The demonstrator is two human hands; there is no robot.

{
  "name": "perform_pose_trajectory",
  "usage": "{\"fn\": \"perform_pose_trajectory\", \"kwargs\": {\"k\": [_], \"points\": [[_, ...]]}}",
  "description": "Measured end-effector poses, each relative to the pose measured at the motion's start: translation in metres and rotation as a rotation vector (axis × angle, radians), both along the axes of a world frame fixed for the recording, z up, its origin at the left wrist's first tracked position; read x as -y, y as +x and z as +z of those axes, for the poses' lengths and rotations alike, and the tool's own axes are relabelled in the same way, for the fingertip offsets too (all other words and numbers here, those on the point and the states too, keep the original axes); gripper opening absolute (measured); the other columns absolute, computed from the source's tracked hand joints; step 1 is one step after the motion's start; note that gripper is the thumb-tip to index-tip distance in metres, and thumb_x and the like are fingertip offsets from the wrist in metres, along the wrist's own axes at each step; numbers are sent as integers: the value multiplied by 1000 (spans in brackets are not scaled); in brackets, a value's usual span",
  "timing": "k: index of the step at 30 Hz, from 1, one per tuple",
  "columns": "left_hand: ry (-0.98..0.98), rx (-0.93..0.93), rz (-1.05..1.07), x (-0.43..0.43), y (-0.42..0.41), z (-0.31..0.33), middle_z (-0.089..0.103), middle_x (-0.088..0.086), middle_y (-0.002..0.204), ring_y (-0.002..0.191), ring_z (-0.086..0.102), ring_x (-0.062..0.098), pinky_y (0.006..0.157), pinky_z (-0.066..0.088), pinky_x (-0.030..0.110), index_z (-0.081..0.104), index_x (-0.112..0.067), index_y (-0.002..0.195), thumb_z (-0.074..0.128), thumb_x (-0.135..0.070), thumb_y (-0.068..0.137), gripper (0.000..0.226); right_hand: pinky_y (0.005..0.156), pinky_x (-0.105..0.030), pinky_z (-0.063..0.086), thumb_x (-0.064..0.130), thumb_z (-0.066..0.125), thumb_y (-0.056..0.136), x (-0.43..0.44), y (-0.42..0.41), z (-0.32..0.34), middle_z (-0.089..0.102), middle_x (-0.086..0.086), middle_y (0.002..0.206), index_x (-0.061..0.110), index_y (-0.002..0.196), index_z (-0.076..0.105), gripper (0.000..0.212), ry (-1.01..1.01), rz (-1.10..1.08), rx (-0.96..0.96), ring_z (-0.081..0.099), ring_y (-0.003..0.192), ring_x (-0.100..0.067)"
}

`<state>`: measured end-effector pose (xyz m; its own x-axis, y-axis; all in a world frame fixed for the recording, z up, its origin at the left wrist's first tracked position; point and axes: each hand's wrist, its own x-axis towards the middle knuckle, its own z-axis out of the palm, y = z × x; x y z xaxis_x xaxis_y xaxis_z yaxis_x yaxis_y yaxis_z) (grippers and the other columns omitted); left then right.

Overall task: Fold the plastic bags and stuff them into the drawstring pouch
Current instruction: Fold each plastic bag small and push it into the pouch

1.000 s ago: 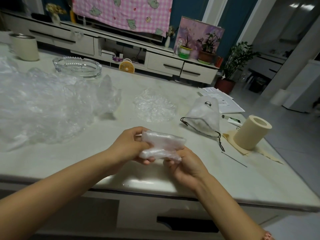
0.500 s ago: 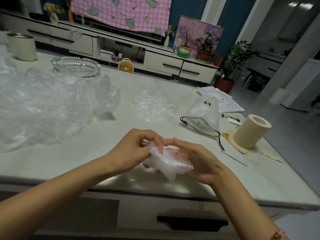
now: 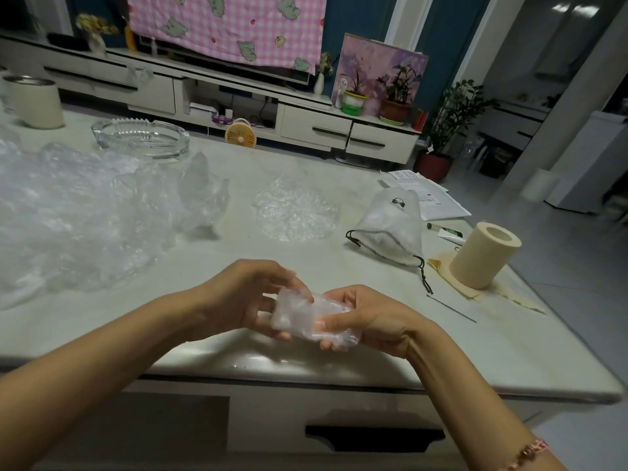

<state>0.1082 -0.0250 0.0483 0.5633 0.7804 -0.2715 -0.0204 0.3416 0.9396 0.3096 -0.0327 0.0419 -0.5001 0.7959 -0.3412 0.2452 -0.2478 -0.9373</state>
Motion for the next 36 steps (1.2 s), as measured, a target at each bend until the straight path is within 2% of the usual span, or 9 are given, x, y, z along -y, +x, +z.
{"fn": "perform_pose_trajectory", "kwargs": {"k": [2, 4, 6, 9, 15, 18, 25, 32, 36], "points": [[126, -122, 22, 2, 3, -4, 66, 9, 79, 72, 65, 20, 64, 58, 33, 67, -6, 74, 75, -33, 73, 28, 54, -19, 51, -7, 62, 82, 1, -1, -3, 66, -10, 71, -5, 95, 62, 13, 19, -20, 21, 63, 58, -14], [288, -267, 73, 3, 5, -7, 62, 4, 76, 69, 63, 13, 69, 58, 29, 66, -8, 73, 75, -15, 78, 13, 60, -23, 51, -3, 66, 82, 0, -1, -6, 65, -15, 79, -6, 100, 63, 19, 45, -34, 45, 62, 63, -18], [348, -312, 118, -1, 2, -5, 59, 6, 79, 66, 61, 12, 63, 56, 24, 66, -9, 71, 74, -1, 71, 11, 62, -23, 51, 4, 68, 81, 1, 1, -5, 65, -15, 79, -2, 93, 66, 14, 51, -21, 54, 62, 63, -18], [380, -311, 143, -7, -5, 0, 61, 6, 78, 60, 59, 6, 57, 49, 15, 67, -13, 68, 62, -8, 59, 12, 59, -18, 50, 2, 62, 87, 3, 11, 3, 69, -12, 74, 0, 88, 65, 4, 27, 59, 92, 66, 61, -15], [523, -409, 67, -8, -7, 2, 67, 2, 76, 67, 55, 8, 63, 45, 16, 70, -28, 66, 64, -7, 70, 23, 85, -30, 51, 24, 70, 79, 1, 17, 7, 66, -12, 114, 11, 118, 62, 41, 129, -36, 78, 63, 101, -17], [557, -405, 28, -5, -2, 4, 67, 7, 86, 70, 53, 14, 65, 45, 21, 70, -30, 69, 61, -13, 66, 19, 71, -22, 47, 21, 68, 86, 5, 1, 5, 66, -7, 88, 2, 104, 65, 27, 155, 0, 140, 61, 78, -15], [358, -168, 143, -7, 1, 5, 64, 6, 104, 84, 65, 15, 71, 56, 23, 65, -11, 90, 67, 2, 80, 17, 67, -22, 47, 8, 73, 79, 10, -1, 5, 65, -5, 74, 6, 86, 67, 9, 217, -31, 161, 60, 70, -15], [117, -79, 136, -4, 12, -3, 63, 12, 82, 66, 62, 18, 59, 55, 22, 63, -4, 89, 51, 9, 88, 18, 92, -34, 47, 23, 73, 69, 14, -5, -2, 60, 9, 114, 18, 89, 76, 21, 321, -193, -21, 59, 103, -21], [-61, -37, 126, 2, 26, -3, 70, 13, 82, 67, 66, 17, 62, 57, 22, 68, 0, 91, 46, 5, 86, 23, 77, -19, 49, 16, 72, 74, 15, -6, -3, 67, 3, 110, 10, 92, 73, 19, 310, -245, -193, 63, 92, -9]]}}
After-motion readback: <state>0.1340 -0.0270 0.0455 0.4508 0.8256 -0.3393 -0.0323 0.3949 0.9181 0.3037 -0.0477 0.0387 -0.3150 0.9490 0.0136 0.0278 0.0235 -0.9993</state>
